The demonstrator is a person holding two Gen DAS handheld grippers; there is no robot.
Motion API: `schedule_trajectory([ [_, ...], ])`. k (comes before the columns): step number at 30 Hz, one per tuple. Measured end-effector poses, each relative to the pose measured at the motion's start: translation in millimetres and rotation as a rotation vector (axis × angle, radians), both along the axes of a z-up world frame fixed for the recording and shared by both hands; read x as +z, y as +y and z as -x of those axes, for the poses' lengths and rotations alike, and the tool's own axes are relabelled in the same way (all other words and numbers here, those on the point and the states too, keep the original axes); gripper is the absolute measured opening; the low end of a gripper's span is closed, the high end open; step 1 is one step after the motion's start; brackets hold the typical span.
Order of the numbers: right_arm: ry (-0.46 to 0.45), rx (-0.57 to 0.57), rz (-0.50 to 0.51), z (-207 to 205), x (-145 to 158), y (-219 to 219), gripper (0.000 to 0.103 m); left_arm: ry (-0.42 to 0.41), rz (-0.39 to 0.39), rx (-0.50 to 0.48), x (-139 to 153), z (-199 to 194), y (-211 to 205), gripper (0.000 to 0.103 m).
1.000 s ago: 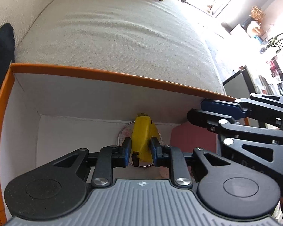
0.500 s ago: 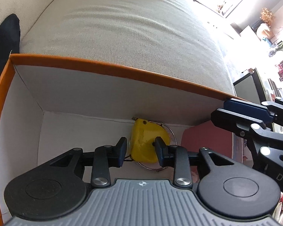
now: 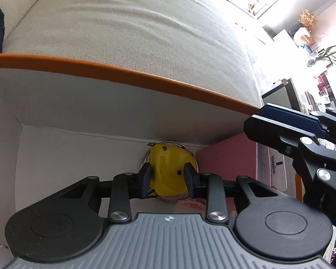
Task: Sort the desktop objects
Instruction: 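Open the left gripper to release the yellow tape measure in the box, then withdraw both grippers from the box toward the pink selfie stick and white charger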
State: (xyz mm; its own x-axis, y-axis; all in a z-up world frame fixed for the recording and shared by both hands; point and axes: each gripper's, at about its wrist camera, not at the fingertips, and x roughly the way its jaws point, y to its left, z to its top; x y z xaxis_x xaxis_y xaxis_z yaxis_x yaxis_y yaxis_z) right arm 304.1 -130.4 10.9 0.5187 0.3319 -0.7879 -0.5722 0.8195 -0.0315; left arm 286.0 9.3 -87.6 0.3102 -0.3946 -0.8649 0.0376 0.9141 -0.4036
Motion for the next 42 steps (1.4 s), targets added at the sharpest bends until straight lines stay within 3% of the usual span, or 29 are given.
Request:
schedule_trajectory([
  [15,0.001,-0.029,-0.023,-1,-1,-6,0.023,-0.014,-0.018,0.010,2,1,-11,0.032],
  [26,0.002,-0.015,-0.025,11,5,-4,0.022,-0.161,-0.126,0.020,53,38,-5,0.032],
  [34,-0.034,0.026,-0.097,54,14,-4,0.018,-0.301,-0.176,0.061,99,96,6,0.032],
  [42,-0.134,0.134,-0.222,134,16,0,0.018,-0.421,-0.267,0.084,125,166,9,0.032],
])
